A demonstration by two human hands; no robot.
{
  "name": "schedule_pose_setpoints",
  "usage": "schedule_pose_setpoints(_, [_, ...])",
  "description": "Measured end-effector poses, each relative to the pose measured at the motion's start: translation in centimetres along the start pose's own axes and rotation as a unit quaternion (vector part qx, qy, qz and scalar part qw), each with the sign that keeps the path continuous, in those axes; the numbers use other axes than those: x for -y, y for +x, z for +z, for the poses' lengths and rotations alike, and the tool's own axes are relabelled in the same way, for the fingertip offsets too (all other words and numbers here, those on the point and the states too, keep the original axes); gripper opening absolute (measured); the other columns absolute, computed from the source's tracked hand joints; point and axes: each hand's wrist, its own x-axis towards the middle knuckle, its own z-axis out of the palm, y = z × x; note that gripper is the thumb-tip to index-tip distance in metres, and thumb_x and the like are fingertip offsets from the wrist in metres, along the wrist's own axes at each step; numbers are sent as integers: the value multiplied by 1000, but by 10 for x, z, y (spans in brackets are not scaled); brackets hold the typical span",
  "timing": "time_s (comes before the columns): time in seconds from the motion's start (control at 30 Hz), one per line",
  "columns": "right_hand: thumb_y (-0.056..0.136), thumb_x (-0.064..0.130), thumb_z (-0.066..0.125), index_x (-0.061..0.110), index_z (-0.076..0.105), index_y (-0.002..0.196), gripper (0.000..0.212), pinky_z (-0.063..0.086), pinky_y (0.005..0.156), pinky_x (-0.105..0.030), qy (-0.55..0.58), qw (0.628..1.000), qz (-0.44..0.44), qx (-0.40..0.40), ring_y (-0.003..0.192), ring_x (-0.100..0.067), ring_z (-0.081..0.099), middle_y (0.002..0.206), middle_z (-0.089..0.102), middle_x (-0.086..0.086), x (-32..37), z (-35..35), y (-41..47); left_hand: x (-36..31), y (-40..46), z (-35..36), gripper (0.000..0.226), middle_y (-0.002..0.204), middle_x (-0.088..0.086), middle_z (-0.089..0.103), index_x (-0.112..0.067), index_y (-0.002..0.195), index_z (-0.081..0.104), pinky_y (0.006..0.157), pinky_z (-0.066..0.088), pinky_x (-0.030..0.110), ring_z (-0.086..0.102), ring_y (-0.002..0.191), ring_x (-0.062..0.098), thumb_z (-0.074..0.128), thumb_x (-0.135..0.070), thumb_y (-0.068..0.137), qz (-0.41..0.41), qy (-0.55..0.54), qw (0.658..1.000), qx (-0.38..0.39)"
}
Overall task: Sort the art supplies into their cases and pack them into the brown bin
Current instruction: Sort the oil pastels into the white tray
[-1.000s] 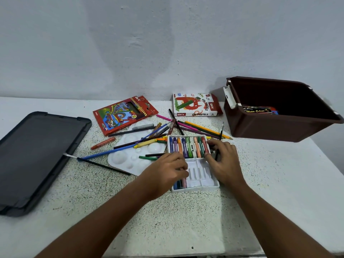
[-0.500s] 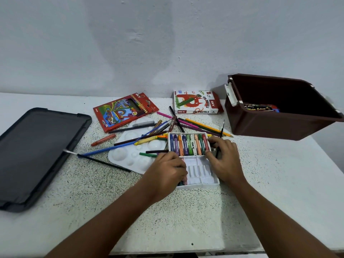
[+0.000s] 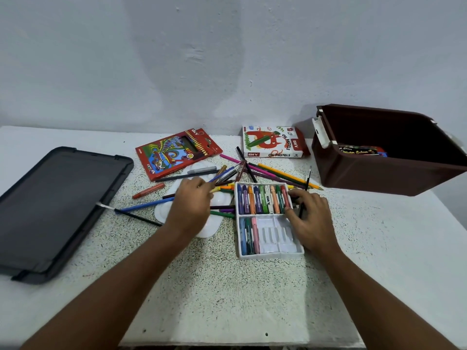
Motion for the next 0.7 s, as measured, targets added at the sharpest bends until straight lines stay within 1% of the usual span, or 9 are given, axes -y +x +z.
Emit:
schedule_pose_setpoints(0.1, [78, 45, 52, 34, 57, 116, 39, 33, 74, -32, -2, 1000, -2, -1, 93, -12, 40, 98, 55, 7, -1, 0, 0, 17, 7, 6, 23, 75, 17, 61, 0, 85, 70, 58, 39, 37, 52, 71, 34, 52, -12, 78, -6, 58, 997, 42])
schedule_pose_setpoints(0.23, [78, 43, 53, 35, 57, 115, 38, 34, 75, -32, 2, 1000, -1, -4, 93, -12, 41, 98, 55, 8, 0, 0, 0, 22, 10, 14, 18, 73, 15, 60, -2, 82, 68, 56, 30, 32, 50, 66, 31, 54, -11, 76, 5, 94, 995, 40])
schedule_pose_setpoints(0.3, [78, 43, 53, 35, 57, 115, 38, 34, 75, -32, 3, 1000, -1, -5, 94, -12, 41, 98, 55, 8, 1, 0, 0, 23, 12, 16, 11, 73, 15, 59, -2, 82, 68, 57, 31, 33, 50, 67, 31, 61, -5, 74, 10, 113, 993, 39])
schedule_pose_setpoints(0.37, [78, 45, 51, 35, 56, 115, 39, 34, 76, -32, 2, 1000, 0, -3, 95, -13, 41, 99, 55, 8, 1, -1, 0, 24, 13, 18, 16, 74, 15, 59, -2, 82, 67, 57, 34, 34, 51, 68, 33, 70, 5, 67, 8, 121, 992, 39])
schedule_pose_setpoints(0.4, [77, 47, 50, 36, 56, 115, 40, 34, 76, -32, 2, 1000, 1, -3, 95, -13, 41, 99, 55, 8, 1, -1, 0, 24, 13, 18, 18, 74, 16, 58, -2, 81, 66, 56, 34, 34, 51, 67, 33, 70, 7, 66, 9, 122, 992, 36])
schedule_pose_setpoints(0.53, [76, 50, 46, 35, 56, 116, 44, 34, 77, -33, 2, 1000, 3, -1, 96, -13, 41, 100, 55, 8, 1, -1, 1, 24, 12, 20, 11, 72, 18, 57, -1, 79, 63, 54, 34, 35, 48, 64, 32, 55, 2, 72, 34, 113, 993, 15])
schedule_pose_setpoints(0.63, [77, 48, 48, 36, 56, 116, 42, 35, 78, -34, 6, 1000, 6, 0, 96, -13, 42, 101, 55, 8, 1, -1, 0, 22, 9, 18, 11, 73, 18, 56, -1, 80, 63, 56, 35, 36, 48, 65, 31, 53, 0, 76, 55, 109, 993, -1])
schedule_pose_setpoints(0.7, [78, 45, 52, 36, 57, 116, 40, 35, 78, -34, 7, 1000, 8, -1, 96, -13, 42, 100, 55, 8, 2, -1, 0, 14, 9, 14, 15, 80, 17, 58, -1, 87, 64, 59, 36, 36, 51, 71, 32, 52, 0, 79, 68, 106, 992, -21])
